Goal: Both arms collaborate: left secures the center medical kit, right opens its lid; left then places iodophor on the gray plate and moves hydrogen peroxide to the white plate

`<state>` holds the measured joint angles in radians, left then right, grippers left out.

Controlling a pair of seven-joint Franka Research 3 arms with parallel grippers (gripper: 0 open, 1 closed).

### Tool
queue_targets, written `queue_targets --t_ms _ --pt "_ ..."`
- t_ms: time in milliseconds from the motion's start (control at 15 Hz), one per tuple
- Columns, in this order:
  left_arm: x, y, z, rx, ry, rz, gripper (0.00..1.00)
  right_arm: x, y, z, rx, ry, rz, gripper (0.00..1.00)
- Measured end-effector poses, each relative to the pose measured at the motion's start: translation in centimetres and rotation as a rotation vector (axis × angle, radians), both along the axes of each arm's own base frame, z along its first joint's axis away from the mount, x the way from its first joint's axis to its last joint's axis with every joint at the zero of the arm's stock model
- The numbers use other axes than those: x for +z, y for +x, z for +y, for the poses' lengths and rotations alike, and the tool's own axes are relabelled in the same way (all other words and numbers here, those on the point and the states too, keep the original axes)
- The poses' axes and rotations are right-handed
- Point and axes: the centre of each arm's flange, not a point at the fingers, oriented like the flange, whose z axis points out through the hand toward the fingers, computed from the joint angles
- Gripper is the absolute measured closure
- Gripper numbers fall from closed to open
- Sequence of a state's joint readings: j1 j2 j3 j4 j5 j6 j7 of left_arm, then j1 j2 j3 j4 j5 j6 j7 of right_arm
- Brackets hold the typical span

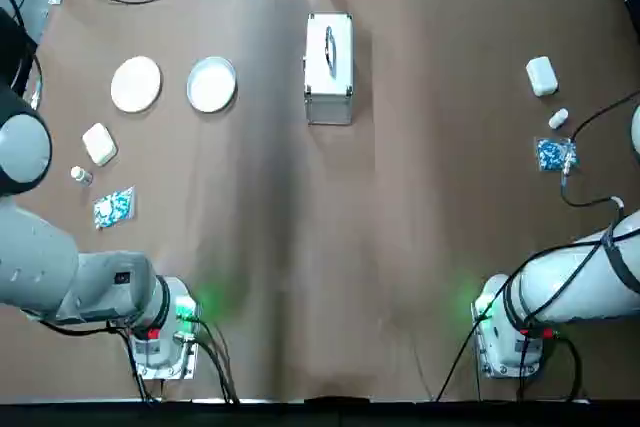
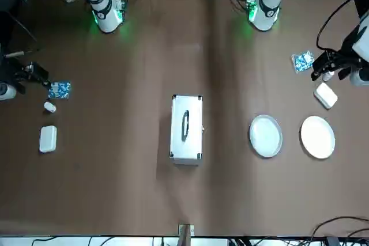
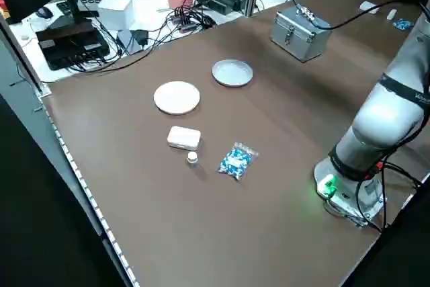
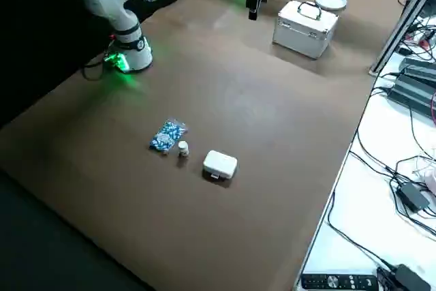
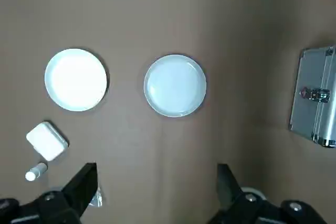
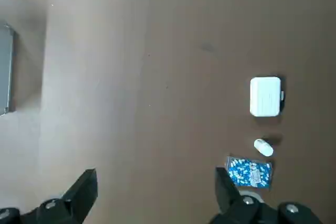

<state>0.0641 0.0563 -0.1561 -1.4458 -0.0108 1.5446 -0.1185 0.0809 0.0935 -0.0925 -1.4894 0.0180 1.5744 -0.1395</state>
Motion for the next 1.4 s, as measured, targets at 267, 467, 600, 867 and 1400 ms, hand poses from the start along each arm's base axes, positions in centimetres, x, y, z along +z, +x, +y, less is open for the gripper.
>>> queue_targets --t_ms 267,467,600,867,1400 --pt "-0.4 -0.3 0.0 -0.001 0.003 0.032 0.00 0.0 0.0 0.0 0.000 0.000 0.004 0.01" --pt "-1.1 0.0 0.1 0.009 0.003 0.049 0.00 0.0 -0.1 0.0 0.000 0.000 0.005 0.01" --pt "-2.1 0.4 0.3 0.043 0.002 0.070 0.00 0.0 0.0 0.2 0.003 0.000 0.004 0.01" --pt "-6.2 2.3 0.3 0.203 0.004 0.145 0.00 -1.2 0.3 4.7 0.076 -0.001 0.022 0.01" --pt "-14.4 3.4 -0.7 0.309 0.008 0.256 0.00 -5.5 1.9 12.3 0.063 0.187 0.080 0.01"
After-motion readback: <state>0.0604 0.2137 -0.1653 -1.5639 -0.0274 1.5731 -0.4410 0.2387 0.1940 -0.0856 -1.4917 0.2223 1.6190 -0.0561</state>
